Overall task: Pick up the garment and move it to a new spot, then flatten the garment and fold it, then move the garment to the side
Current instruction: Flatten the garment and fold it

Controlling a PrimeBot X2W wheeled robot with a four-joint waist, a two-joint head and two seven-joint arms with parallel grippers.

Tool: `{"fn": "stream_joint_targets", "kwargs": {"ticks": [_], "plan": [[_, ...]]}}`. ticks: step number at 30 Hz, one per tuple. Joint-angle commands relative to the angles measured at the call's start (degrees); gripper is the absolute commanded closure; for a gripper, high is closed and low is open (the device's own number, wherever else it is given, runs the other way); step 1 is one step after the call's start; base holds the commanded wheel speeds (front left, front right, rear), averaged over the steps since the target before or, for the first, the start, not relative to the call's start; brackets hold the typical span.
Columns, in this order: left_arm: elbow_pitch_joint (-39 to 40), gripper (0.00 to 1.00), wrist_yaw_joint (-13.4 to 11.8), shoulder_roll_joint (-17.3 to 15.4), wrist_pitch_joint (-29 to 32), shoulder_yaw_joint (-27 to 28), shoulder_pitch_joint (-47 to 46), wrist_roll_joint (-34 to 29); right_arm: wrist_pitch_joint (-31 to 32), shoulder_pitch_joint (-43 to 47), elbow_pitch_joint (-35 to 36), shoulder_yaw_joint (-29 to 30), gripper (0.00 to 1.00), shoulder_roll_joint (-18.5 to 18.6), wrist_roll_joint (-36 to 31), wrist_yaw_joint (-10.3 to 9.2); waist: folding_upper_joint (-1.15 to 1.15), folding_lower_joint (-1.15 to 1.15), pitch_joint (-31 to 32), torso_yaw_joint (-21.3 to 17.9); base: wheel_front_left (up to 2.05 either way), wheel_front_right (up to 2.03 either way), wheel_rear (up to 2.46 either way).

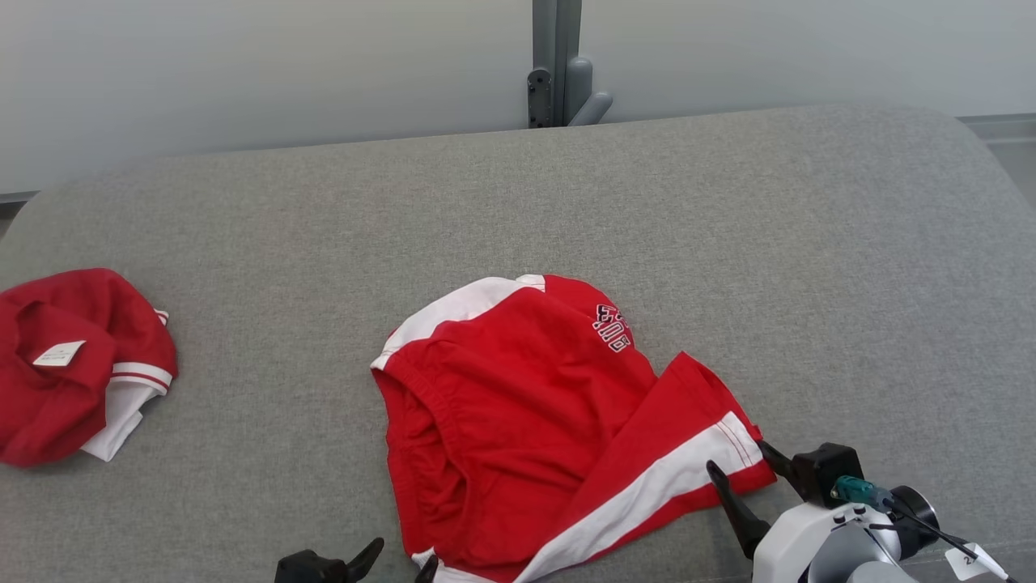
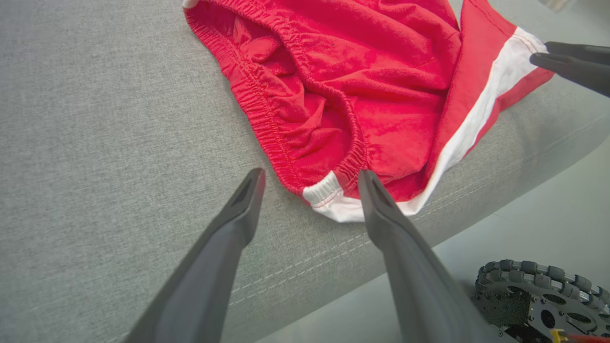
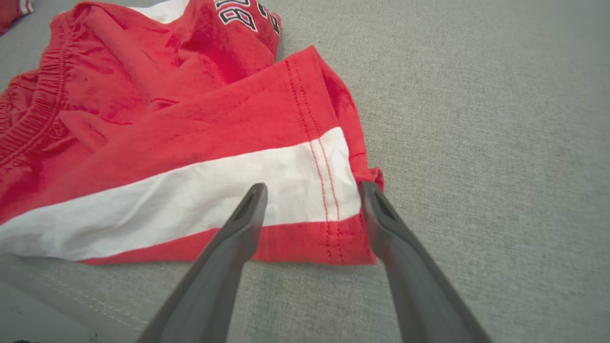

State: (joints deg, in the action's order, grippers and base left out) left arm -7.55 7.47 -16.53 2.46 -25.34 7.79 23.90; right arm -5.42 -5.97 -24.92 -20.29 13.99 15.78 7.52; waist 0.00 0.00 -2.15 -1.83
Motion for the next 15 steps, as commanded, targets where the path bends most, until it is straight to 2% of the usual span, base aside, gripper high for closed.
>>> {"fn": "stream_joint_targets", "kwargs": {"ticks": [1,15], "plan": [[-0.6,0.0,0.0,-0.3,0.4,-0.4,-1.5,0.3,0.4,-1.1,-0.3,-0.8,0.0,0.2,0.7,-0.06,0.0,0.0,-0.6,-0.2,0.0,0.0,0.0],[-6.5,0.0,0.0,-0.9,0.1,-4.0,-6.7,2.6,1.3,-3.5,-2.1,-4.1,0.0,1.0,3.6,-0.06,0.0,0.0,-2.9,-0.7,0.0,0.0,0.0]]}}
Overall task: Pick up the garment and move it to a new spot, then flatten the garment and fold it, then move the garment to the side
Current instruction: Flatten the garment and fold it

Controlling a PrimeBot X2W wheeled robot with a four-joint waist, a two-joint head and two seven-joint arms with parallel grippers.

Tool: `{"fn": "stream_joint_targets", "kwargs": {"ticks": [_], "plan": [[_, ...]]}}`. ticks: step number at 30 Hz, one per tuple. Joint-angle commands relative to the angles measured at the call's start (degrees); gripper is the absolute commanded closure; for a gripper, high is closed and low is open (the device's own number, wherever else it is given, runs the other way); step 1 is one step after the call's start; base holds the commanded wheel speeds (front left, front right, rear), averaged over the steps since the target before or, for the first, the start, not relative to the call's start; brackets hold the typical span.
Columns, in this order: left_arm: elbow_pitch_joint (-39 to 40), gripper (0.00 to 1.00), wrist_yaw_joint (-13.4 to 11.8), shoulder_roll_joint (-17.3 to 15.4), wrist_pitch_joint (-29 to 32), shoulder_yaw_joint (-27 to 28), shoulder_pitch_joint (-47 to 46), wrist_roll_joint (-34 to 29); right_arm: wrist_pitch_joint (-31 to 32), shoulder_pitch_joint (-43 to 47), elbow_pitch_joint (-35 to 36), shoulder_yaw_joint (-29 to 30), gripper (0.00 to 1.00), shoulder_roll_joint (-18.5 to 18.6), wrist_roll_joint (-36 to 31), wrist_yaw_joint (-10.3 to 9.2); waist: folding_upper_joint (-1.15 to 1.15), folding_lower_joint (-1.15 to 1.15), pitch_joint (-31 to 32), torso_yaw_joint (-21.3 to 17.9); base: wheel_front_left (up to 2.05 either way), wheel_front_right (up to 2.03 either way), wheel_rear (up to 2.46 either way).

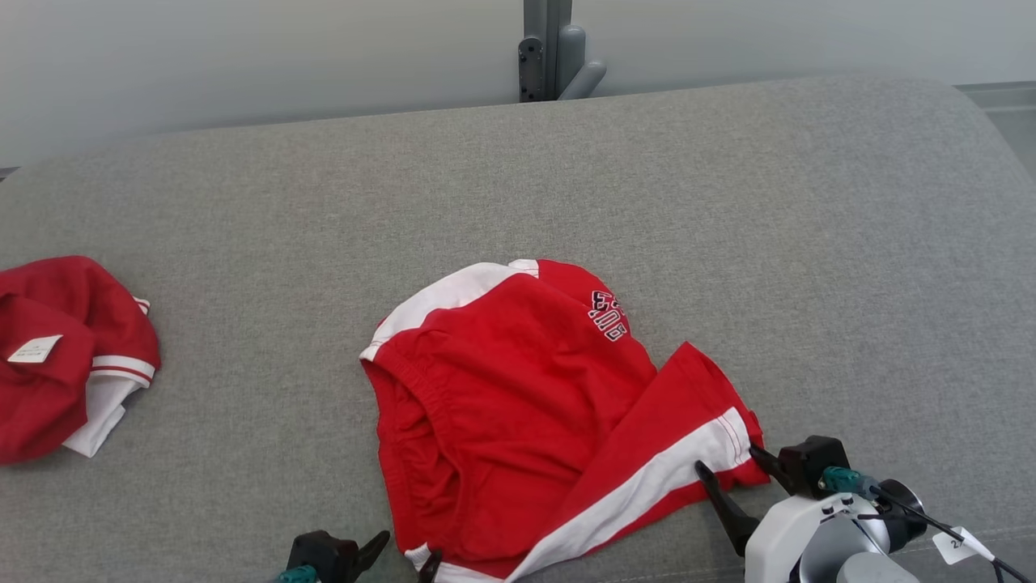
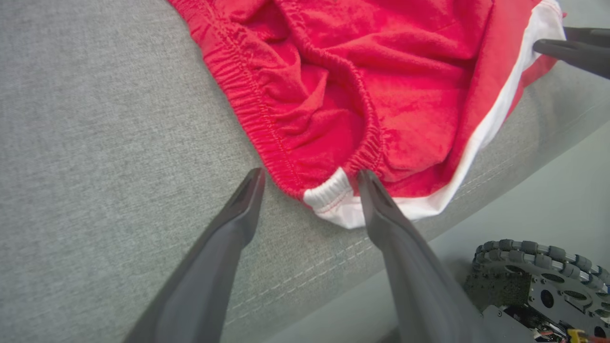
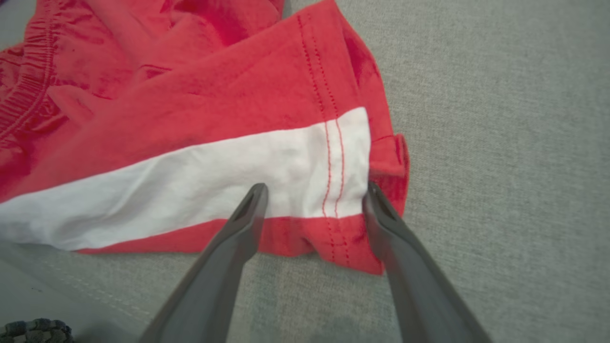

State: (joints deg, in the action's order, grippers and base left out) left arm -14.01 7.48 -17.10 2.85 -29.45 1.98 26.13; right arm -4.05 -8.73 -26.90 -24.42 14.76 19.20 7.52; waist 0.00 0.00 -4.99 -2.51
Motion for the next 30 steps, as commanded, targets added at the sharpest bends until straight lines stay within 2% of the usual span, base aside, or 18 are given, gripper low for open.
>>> {"fn": "stream_joint_targets", "kwargs": {"ticks": [1,11,20,30], "plan": [[-0.5,0.0,0.0,-0.4,-0.3,0.0,-0.9,0.6,-0.1,-0.7,-0.3,0.0,0.0,0.4,0.3,-0.06,0.0,0.0,-0.1,-0.1,0.0,0.0,0.0],[-0.8,0.0,-0.3,-1.5,-1.8,-1.6,-1.2,0.2,-0.7,-0.1,-1.0,0.0,0.0,0.8,0.6,-0.06,0.0,0.0,0.3,-1.1,0.0,0.0,0.0],[0.3,0.0,-0.2,-2.1,0.1,-3.2,-0.8,1.3,-0.6,-0.1,-0.9,-0.3,0.0,0.5,0.9,-0.06,0.0,0.0,0.2,-1.2,0.0,0.0,0.0],[-3.0,0.0,-0.1,-2.2,-0.4,-4.1,-2.5,2.2,-1.0,-1.4,-1.5,-1.2,0.0,0.2,1.2,-0.06,0.0,0.0,-0.7,-1.7,0.0,0.0,0.0]]}}
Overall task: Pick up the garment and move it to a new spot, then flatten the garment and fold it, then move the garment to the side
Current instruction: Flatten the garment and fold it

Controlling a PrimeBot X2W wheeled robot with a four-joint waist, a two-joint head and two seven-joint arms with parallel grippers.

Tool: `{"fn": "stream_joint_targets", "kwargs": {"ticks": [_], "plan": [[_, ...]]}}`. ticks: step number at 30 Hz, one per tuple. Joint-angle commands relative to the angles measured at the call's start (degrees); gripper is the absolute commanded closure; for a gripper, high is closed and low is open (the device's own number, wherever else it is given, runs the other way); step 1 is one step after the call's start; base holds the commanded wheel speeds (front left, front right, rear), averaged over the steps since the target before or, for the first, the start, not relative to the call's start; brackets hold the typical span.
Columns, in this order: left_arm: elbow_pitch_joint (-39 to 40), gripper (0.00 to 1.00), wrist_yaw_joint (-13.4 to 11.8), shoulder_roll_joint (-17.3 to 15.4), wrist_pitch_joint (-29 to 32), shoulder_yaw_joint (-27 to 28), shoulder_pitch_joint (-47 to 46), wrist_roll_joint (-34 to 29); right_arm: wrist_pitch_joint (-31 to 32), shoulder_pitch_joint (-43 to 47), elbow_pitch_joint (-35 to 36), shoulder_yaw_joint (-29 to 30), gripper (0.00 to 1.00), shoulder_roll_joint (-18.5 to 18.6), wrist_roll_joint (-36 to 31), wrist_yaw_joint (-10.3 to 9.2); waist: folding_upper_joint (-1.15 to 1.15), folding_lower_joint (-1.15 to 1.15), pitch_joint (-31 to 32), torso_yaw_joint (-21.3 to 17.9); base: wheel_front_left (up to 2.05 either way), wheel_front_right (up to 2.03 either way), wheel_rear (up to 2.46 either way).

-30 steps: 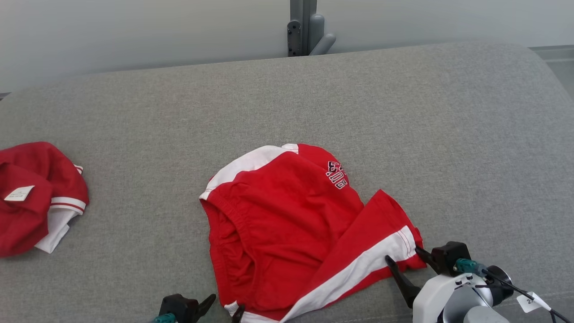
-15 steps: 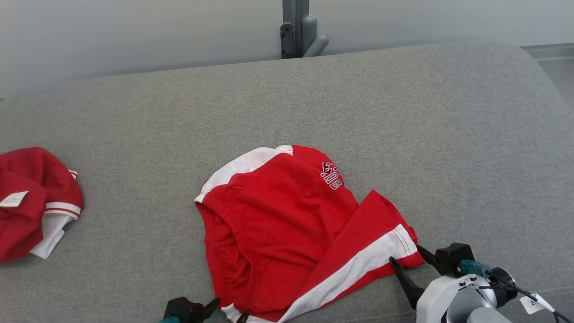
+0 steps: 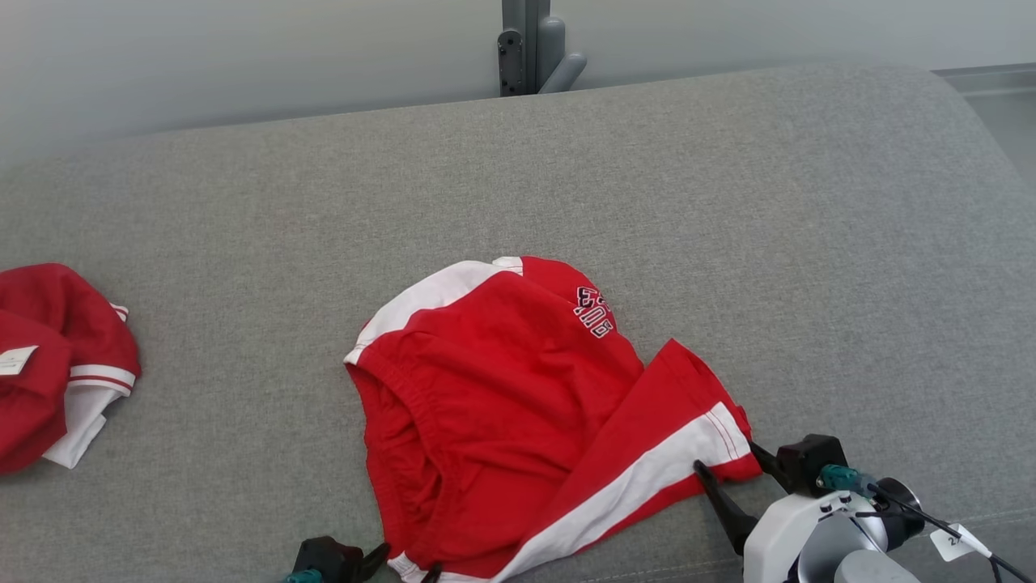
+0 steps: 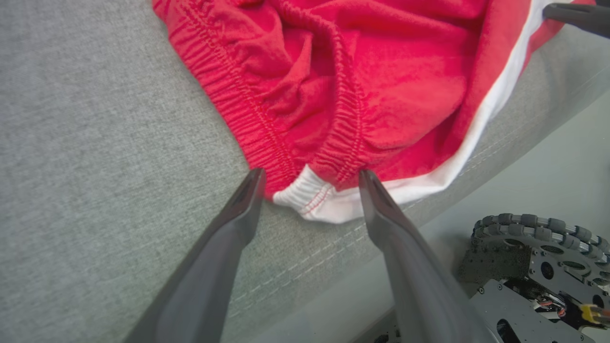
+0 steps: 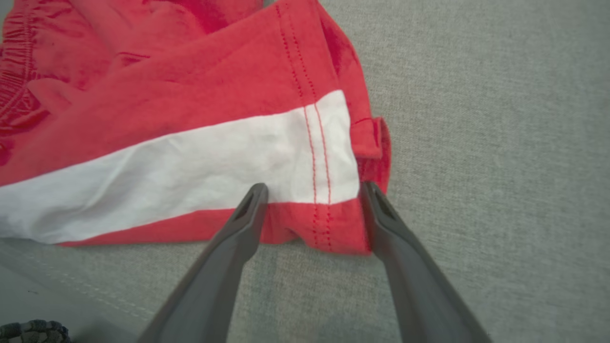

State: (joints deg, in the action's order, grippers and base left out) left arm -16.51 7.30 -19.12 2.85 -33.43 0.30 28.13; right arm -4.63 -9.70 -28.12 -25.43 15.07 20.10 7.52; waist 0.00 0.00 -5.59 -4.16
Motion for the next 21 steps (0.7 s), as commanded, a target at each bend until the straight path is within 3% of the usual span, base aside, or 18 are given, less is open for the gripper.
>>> {"fn": "stream_joint_targets", "kwargs": {"ticks": [1,6,7,8,10,11,12,21], "plan": [[-0.8,0.0,0.1,0.0,-0.5,-0.3,-1.1,0.3,-0.5,-0.5,-0.3,-0.2,0.0,-0.2,0.2,-0.06,0.0,0.0,-0.2,-0.1,0.0,0.0,0.0],[-1.8,0.0,0.1,0.3,-1.0,-1.0,-1.7,0.4,-0.7,-0.8,-0.4,-0.5,0.0,-0.3,0.2,-0.06,0.0,0.0,-0.4,-0.2,0.0,0.0,0.0],[-2.1,0.05,0.1,0.3,-1.0,-1.2,-1.8,0.5,-0.9,-0.9,-0.4,-0.6,0.0,-0.3,0.2,-0.06,0.0,0.0,-0.4,-0.2,0.0,0.0,0.0],[-2.4,0.12,0.2,0.3,-1.0,-1.4,-1.9,0.5,-1.2,-1.0,-0.3,-0.7,0.0,-0.3,0.1,-0.06,0.0,0.0,-0.4,-0.3,0.0,0.0,0.0],[-2.8,0.53,0.2,0.1,-1.1,-1.8,-1.9,0.6,-1.5,-0.8,0.3,-1.5,0.01,-0.3,0.7,-0.06,0.0,0.0,-0.4,-0.3,0.0,0.0,0.0],[-3.1,0.78,0.2,0.1,-0.7,-2.1,-1.9,1.0,-1.6,-0.7,0.6,-2.1,0.66,-0.3,1.4,-0.06,0.0,0.0,-0.3,-0.4,0.0,0.0,0.0],[-3.2,1.0,0.2,0.1,-0.7,-2.3,-1.8,1.4,-1.4,-0.4,1.1,-3.0,1.0,-0.1,2.3,-0.06,0.0,0.0,-0.3,-0.4,0.0,0.0,0.0],[0.1,1.0,0.2,-1.7,1.8,-3.5,0.0,9.5,-2.9,1.1,9.0,-6.4,1.0,4.0,14.3,-0.06,0.0,0.0,0.5,-1.1,0.0,0.0,0.0]]}}
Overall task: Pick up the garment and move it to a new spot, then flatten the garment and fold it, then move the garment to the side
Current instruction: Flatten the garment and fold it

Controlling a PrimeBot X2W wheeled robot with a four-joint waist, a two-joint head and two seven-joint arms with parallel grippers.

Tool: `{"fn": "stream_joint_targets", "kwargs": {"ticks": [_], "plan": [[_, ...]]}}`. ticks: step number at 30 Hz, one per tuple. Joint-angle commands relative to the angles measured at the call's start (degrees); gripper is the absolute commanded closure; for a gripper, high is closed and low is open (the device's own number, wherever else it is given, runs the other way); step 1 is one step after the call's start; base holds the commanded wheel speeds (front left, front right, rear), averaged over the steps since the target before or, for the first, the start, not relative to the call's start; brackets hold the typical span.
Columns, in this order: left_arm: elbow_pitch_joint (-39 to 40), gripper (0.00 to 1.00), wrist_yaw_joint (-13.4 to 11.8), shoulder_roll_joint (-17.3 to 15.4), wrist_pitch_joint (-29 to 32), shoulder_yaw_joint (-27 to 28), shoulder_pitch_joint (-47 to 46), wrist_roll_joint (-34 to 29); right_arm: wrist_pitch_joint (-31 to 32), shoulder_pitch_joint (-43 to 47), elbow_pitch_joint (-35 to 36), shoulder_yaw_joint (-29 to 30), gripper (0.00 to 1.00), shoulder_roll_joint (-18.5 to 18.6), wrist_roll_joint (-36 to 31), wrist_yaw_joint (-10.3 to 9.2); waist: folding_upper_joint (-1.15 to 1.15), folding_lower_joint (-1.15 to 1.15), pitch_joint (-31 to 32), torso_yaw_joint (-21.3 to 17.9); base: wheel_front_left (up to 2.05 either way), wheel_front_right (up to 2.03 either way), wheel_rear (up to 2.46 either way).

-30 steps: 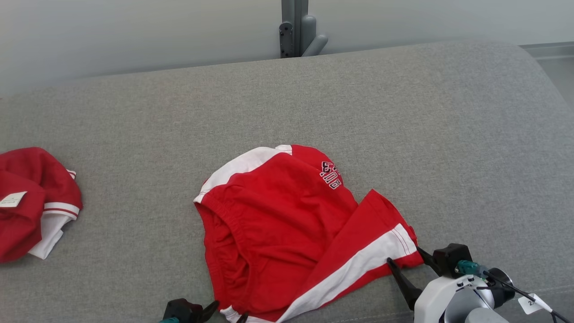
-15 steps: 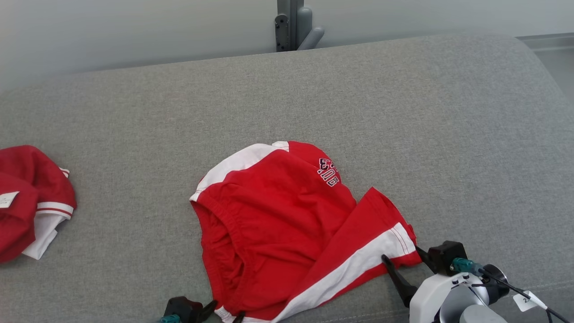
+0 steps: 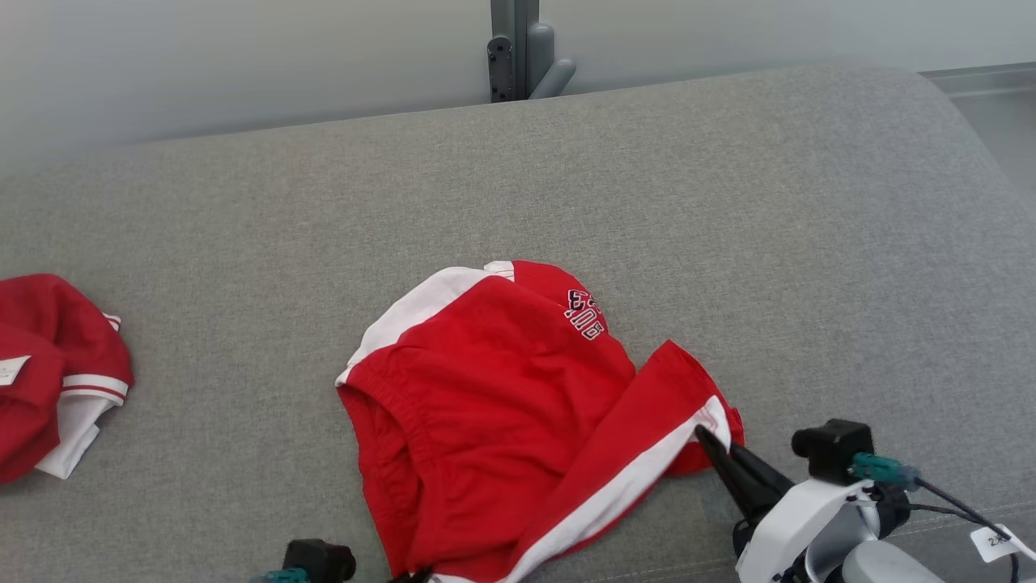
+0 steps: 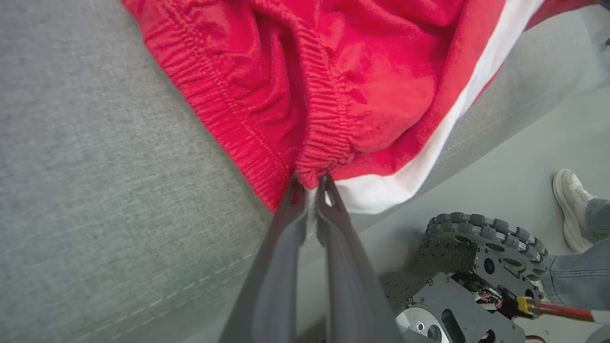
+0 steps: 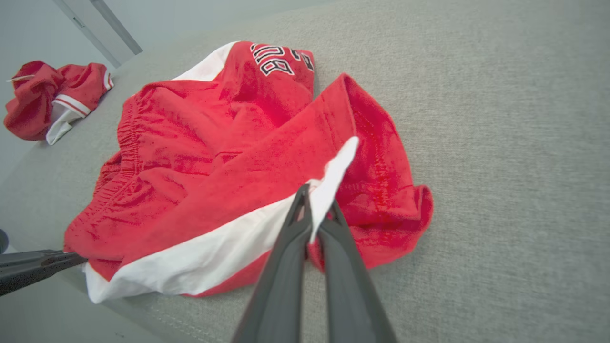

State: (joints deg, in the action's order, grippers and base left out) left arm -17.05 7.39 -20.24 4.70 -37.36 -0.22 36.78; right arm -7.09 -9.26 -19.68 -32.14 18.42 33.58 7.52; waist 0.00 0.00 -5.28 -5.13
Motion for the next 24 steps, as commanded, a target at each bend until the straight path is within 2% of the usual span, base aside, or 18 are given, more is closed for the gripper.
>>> {"fn": "stream_joint_targets", "kwargs": {"ticks": [1,5,8,9,10,13,15,18,22,24], "plan": [[2.2,1.0,0.2,-0.8,0.0,1.2,0.9,2.8,-0.8,0.9,1.9,1.1,1.0,1.2,2.3,-0.06,0.0,0.0,0.4,-0.2,0.0,0.0,0.0],[12.1,1.0,0.2,-2.9,0.2,4.8,3.1,11.2,-2.0,1.8,8.2,5.5,1.0,4.4,7.8,-0.06,0.0,0.0,1.1,-0.6,0.0,0.0,0.0],[22.9,1.0,0.2,-5.3,0.4,7.5,4.3,17.2,-1.4,2.1,13.8,9.3,1.0,7.1,11.0,-0.05,0.0,0.0,1.2,-0.7,0.0,0.0,0.0],[30.7,1.0,0.2,-6.8,1.2,9.3,3.3,21.0,-0.6,1.8,18.1,11.9,1.0,8.8,13.3,-0.05,0.0,0.0,0.4,-0.3,0.0,0.0,0.0],[34.6,1.0,0.2,-7.6,2.0,10.1,2.0,22.9,0.1,1.2,20.5,13.0,1.0,9.5,14.6,-0.04,0.0,0.0,-0.5,0.0,0.0,0.0,0.0],[41.5,1.0,0.1,-9.7,5.3,13.8,-5.1,26.7,3.0,-4.2,25.1,15.5,1.0,12.3,15.4,-0.04,0.0,0.0,-4.3,0.7,0.0,0.0,0.0],[41.6,1.0,-0.7,-11.2,8.1,16.1,-12.8,26.3,5.5,-9.5,26.7,15.5,1.0,12.6,15.9,-0.04,0.0,0.0,-7.2,1.3,0.0,0.0,0.0],[37.6,1.0,-2.1,-11.0,12.0,18.7,-27.3,26.2,9.4,-21.1,27.0,15.7,1.0,12.3,16.5,-0.04,0.0,0.0,-13.2,1.6,0.0,0.0,0.0],[28.0,1.0,-2.4,-10.2,14.9,19.3,-49.1,20.9,12.7,-39.6,21.3,15.1,1.0,9.3,13.9,-0.04,0.0,0.0,-21.4,1.3,0.0,0.0,0.0],[21.1,1.0,-2.2,-8.0,13.8,18.8,-59.2,17.7,12.3,-48.9,16.2,15.1,1.0,6.0,11.8,-0.04,0.0,0.0,-25.0,1.3,0.0,0.0,0.0]]}}
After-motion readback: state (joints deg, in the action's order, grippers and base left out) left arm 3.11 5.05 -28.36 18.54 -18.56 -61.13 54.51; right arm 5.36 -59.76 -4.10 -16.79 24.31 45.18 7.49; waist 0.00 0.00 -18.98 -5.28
